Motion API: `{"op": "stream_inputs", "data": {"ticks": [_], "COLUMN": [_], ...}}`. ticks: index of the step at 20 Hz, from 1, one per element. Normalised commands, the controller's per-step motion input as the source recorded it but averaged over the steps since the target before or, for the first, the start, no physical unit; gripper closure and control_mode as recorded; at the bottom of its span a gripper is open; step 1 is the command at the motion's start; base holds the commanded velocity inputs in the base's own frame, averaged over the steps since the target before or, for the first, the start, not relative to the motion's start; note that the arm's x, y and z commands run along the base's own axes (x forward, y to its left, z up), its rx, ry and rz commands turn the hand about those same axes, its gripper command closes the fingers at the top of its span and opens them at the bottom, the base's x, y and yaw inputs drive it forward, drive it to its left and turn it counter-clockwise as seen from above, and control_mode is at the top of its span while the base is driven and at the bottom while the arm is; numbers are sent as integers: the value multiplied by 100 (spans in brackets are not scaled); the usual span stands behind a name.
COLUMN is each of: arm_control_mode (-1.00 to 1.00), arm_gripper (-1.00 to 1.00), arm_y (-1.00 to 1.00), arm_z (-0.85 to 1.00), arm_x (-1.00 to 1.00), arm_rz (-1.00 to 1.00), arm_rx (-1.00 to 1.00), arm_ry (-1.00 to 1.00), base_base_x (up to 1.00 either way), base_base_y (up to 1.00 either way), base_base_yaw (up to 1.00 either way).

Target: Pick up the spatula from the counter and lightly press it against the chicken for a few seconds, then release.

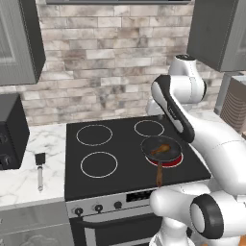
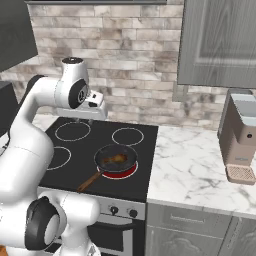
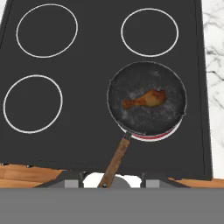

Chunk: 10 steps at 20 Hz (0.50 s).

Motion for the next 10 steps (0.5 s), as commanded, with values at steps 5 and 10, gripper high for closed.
{"op": "stream_inputs", "data": {"ticks": [5,10], "arm_control_mode": [-100,-100], "arm_gripper": [-100,-100], "arm_y": [0,6], "arm_z": [0,0], "arm_x": [-11,-35], "arm_rz": [0,0], "arm_rx": [0,0], "arm_ry": [-1,0], "base_base_x": [0,0], "base_base_y": [0,0], "base_base_yaw": [0,0]}}
